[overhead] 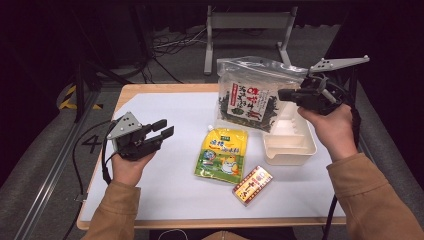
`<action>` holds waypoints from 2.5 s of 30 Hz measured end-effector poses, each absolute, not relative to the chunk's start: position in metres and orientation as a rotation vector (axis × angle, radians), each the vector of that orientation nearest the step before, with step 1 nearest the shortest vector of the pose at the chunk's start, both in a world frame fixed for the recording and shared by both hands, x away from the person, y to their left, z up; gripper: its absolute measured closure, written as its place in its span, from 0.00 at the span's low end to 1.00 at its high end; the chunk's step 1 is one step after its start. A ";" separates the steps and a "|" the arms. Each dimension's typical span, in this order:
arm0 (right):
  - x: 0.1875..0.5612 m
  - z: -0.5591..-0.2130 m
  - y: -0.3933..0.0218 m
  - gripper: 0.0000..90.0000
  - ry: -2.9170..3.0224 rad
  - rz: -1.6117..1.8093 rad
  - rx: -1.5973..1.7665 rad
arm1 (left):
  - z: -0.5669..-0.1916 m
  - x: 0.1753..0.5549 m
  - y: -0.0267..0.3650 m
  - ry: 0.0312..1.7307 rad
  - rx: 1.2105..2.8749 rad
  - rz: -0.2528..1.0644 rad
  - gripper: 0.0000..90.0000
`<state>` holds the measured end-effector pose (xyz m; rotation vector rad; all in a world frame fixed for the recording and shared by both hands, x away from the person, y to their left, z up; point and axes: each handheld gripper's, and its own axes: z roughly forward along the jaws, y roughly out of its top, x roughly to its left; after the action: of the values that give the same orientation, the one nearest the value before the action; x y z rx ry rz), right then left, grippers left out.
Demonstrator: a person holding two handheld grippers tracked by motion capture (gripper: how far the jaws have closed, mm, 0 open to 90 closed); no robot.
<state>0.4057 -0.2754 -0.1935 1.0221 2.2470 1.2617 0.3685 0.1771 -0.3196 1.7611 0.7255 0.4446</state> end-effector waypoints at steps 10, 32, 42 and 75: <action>0.416 -0.187 -0.289 0.99 2.213 1.215 1.091 | -0.324 0.373 0.179 0.751 1.779 0.437 0.67; 0.439 -0.183 -0.317 0.99 2.135 1.119 1.231 | -0.329 0.379 0.178 0.778 1.822 0.407 0.65; 0.449 -0.183 -0.325 0.98 2.108 1.055 1.277 | -0.330 0.381 0.179 0.796 1.825 0.392 0.64; 0.463 -0.202 -0.350 0.98 2.033 0.942 1.410 | -0.340 0.392 0.176 0.858 1.907 0.324 0.54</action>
<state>0.4626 -0.3498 -0.2023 1.4104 2.0327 0.9420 0.3919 0.1758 -0.3396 1.9067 0.8582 0.3236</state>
